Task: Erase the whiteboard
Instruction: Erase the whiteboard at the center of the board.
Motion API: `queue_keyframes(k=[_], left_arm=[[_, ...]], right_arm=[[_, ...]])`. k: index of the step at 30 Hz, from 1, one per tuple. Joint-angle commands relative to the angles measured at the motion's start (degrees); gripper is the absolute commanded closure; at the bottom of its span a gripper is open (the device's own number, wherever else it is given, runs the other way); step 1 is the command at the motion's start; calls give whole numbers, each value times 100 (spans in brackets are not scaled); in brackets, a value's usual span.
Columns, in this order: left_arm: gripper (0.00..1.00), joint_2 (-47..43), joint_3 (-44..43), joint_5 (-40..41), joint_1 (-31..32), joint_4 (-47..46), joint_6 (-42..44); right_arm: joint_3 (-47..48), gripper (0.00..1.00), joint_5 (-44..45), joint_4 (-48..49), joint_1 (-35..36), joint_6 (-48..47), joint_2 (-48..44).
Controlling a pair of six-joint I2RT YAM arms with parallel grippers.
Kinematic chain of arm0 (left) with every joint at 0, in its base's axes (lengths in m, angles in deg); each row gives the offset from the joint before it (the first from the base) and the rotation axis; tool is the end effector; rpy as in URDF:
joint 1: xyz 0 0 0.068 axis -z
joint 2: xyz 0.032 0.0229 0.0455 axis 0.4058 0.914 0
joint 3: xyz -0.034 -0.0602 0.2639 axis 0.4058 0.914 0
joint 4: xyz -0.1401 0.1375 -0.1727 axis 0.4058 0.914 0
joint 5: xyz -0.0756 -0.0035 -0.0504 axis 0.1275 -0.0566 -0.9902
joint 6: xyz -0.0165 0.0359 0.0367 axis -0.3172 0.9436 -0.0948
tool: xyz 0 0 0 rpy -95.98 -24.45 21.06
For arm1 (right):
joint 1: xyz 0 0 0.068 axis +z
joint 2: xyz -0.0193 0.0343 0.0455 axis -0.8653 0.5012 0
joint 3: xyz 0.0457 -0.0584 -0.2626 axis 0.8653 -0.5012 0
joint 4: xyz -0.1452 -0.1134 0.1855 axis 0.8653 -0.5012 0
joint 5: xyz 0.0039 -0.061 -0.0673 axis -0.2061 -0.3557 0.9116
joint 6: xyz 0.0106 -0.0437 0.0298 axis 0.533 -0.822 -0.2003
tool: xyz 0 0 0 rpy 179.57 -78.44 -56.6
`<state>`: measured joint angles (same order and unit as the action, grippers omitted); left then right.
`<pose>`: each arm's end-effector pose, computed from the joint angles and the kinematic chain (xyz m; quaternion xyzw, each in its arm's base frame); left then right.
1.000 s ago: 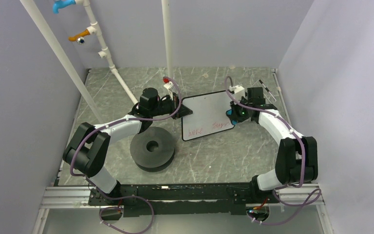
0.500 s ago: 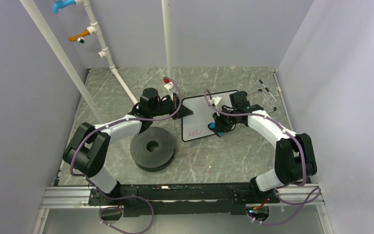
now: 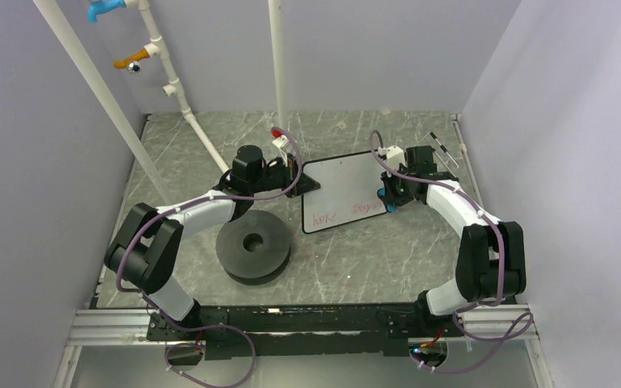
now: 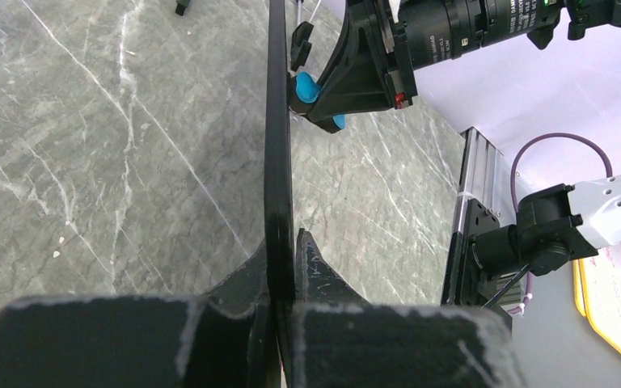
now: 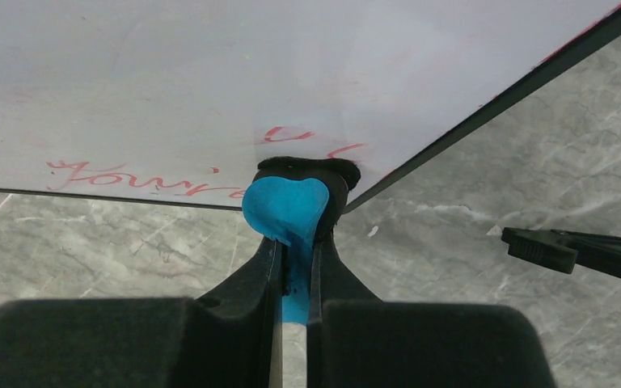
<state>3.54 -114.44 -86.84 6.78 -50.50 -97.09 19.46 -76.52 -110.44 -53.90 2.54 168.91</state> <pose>0.2947 -0.2015 0.2485 0.2478 0.7137 -0.5142 0.4061 0.2965 0.0409 0.2142 -0.2447 0.9151 0.0963 0.3058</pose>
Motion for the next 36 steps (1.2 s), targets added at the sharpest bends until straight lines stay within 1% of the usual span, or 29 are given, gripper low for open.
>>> queue_keyframes(k=[1,5,7,9,12,17,20,24,28,33,36], left_arm=[[100,-262,-312,-808,161,-356,-176],[100,-245,-330,-805,158,-383,-199],[100,-245,-325,-792,156,-401,-205],[100,-252,-324,-790,157,-380,-202],[100,-263,-325,-770,158,-357,-170],[100,-228,-343,-794,162,-361,-174],[100,-197,-374,-817,165,-353,-173],[100,-188,-390,-826,160,-356,-171],[100,-131,-380,-841,156,-394,-192],[100,-118,-363,-840,158,-381,-203],[100,-131,-396,-837,162,-342,-185]], right_arm=[[128,100,-359,358,138,44,146],[161,100,-1102,20,698,-278,154],[178,100,-1277,-84,998,-382,127],[198,100,-1301,-93,1108,-409,131],[208,100,-820,80,990,-155,161],[262,100,-107,379,188,360,182],[248,100,131,423,-56,397,207],[345,100,7,367,-85,294,273],[660,100,-46,317,-71,55,235],[1191,100,-9,338,-75,143,296],[1262,100,-115,289,-81,133,300]])
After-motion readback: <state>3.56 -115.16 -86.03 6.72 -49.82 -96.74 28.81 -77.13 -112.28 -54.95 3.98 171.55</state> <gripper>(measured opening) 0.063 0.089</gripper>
